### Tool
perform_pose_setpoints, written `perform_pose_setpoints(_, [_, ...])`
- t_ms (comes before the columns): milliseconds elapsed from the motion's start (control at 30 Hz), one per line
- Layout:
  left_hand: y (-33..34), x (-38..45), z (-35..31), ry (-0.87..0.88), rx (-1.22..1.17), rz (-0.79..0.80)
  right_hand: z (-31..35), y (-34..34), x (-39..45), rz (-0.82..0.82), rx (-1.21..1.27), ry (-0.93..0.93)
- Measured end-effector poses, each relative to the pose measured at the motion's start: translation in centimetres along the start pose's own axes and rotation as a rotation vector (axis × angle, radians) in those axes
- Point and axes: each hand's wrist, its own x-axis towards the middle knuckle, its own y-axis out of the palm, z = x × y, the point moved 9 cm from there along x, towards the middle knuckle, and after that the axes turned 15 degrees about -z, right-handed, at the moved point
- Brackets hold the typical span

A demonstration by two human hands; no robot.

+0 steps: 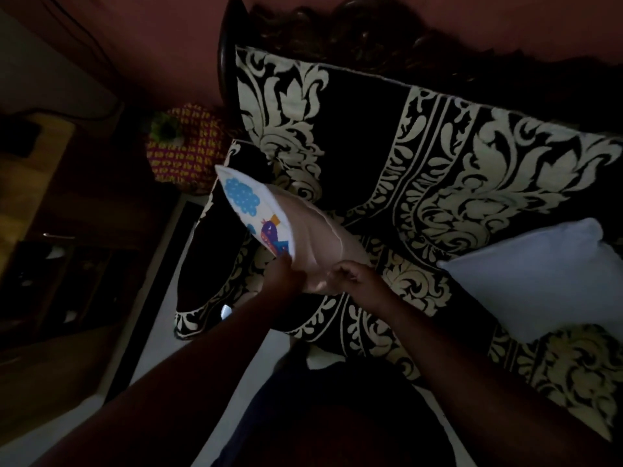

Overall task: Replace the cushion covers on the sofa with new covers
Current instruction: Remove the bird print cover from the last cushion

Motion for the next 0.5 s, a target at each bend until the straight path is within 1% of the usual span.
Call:
perform_pose_setpoints(67, [-1.0,-0.6,0.3,0.033,-0.066,-0.006,0.3,-0.7,0.7,-0.123,-0.082,0.025])
perform_pose_setpoints(133, [-2.0,-1.3,0.5,0.060,-0.108,0.017,0.9,-0.3,1.2,-0.182,-0.293,0.043])
perform_pose_setpoints(167, [-2.3,-1.8,0.5,0.072,-0.121,0.039,1.1,0.2,1.3,-0.181,-0.413,0.046])
perform_pose_setpoints(200, [-2.4,-2.3,0.6,0.073,-0.134,0.063,1.0,0.9,1.4,-0.150,-0.518,0.055])
perform_pose_setpoints(333, [-2.9,-3.1,2.9,0.071,-0.165,0.104,-1.3,5.0,0.6,0.107,-0.843,0.183])
perform_pose_setpoints(400, [-3.3,-3.2,4.6,0.014,-0.213,0.105,-3.4,6.4,0.4,0.201,-0.923,0.290])
perform_pose_setpoints(433, [-3.2,-3.2,5.6,-0.004,-0.223,0.105,-4.6,7.0,0.4,0.229,-0.925,0.334])
perform_pose_setpoints(500, [-3.4,-3.8,6.3,0.050,-0.154,0.080,-5.3,7.9,0.0,0.240,-0.885,0.397])
